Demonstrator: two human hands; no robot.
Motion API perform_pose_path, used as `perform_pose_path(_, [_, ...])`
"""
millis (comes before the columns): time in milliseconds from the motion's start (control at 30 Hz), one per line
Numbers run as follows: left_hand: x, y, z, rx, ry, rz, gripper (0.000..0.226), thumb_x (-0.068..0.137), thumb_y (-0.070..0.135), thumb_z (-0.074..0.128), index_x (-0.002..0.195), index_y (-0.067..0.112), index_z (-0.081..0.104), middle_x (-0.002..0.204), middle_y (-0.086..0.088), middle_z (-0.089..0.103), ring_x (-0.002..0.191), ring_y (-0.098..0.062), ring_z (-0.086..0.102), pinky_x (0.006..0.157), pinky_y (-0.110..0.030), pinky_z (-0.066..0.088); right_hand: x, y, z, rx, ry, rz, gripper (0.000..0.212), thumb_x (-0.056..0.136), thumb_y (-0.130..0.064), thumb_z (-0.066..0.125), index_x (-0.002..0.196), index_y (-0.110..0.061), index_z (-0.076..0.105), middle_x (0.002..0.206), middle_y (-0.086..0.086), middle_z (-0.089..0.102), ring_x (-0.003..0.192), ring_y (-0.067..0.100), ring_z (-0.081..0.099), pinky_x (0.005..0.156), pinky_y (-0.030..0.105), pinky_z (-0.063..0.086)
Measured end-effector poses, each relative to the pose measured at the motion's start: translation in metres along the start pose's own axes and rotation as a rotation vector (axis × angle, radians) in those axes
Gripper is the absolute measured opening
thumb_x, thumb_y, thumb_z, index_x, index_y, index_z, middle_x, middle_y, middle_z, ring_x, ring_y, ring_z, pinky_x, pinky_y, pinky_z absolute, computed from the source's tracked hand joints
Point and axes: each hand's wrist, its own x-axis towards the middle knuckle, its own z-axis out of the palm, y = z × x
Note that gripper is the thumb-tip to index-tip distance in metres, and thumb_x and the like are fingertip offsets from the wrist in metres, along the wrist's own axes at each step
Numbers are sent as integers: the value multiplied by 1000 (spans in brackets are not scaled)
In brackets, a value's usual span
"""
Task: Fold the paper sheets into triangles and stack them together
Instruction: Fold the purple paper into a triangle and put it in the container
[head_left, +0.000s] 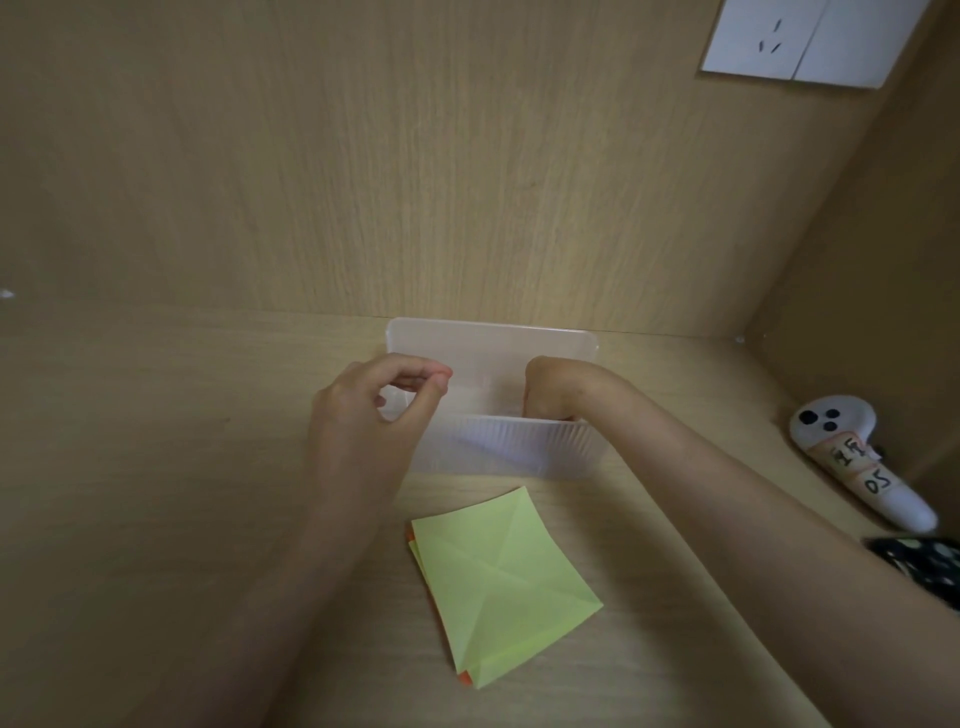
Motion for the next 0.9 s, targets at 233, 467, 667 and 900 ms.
perform_pose_path(233, [0, -1, 1, -20, -3, -8, 11, 81, 18, 69, 78, 28, 70, 77, 19, 68, 77, -1, 59, 66, -6, 35, -2, 0, 4, 108, 71, -83, 29, 86, -6, 58, 113, 2, 64, 112, 16, 65, 91, 23, 56, 68, 26, 40])
perform_pose_path(467, [0, 0, 1, -31, 1, -4, 10, 81, 18, 69, 79, 28, 71, 78, 18, 69, 78, -3, 60, 67, -6, 35, -10, 1, 2, 147, 59, -140, 22, 84, -4, 58, 103, -1, 69, 91, 9, 63, 81, 19, 54, 59, 24, 41])
perform_pose_path(667, [0, 1, 0, -28, 1, -5, 9, 81, 18, 68, 80, 26, 71, 79, 17, 70, 78, -3, 60, 67, -7, 35, -8, 4, -4, 245, 51, -201, 22, 78, 1, 67, 99, -1, 69, 88, 11, 63, 64, 14, 52, 51, 16, 40])
perform_pose_path(900, [-1, 3, -1, -40, 6, 5, 9, 82, 16, 69, 80, 25, 71, 80, 17, 69, 78, -2, 60, 67, -6, 35, -9, 13, -9, 414, 107, -248, 15, 74, 0, 74, 78, -12, 66, 77, 9, 61, 64, 15, 52, 56, 18, 40])
